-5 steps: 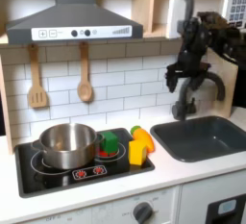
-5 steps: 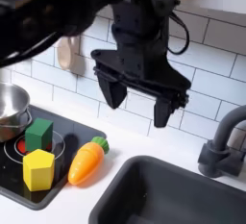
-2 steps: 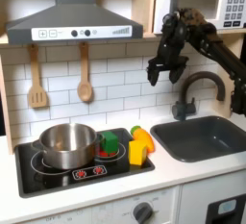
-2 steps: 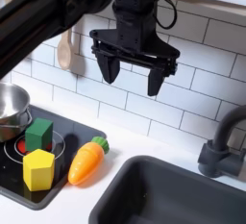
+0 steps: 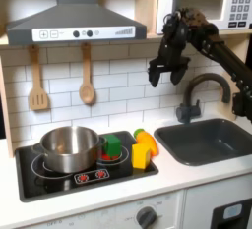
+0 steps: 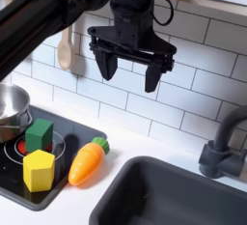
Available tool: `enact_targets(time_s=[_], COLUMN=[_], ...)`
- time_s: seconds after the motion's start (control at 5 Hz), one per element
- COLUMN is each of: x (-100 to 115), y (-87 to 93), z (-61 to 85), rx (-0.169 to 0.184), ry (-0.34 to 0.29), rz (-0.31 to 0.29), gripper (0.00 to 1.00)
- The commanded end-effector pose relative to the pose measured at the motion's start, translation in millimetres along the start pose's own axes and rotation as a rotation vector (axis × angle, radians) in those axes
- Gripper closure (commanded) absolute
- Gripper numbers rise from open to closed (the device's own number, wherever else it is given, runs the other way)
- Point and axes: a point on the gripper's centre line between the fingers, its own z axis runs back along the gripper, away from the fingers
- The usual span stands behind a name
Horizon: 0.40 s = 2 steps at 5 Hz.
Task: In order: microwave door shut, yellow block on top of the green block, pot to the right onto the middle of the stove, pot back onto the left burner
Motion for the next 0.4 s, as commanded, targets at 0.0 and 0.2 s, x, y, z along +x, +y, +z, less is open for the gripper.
enact_targets(time_s=[0.0,0.2], x=[11.2,9.3], y=[-2.2,2.1], z=[-6.0,-5.8], rx=[-0.008,0.007], ry=[-0.002,0.003], rz=[0.000,0.009], gripper=[0.00,0.00])
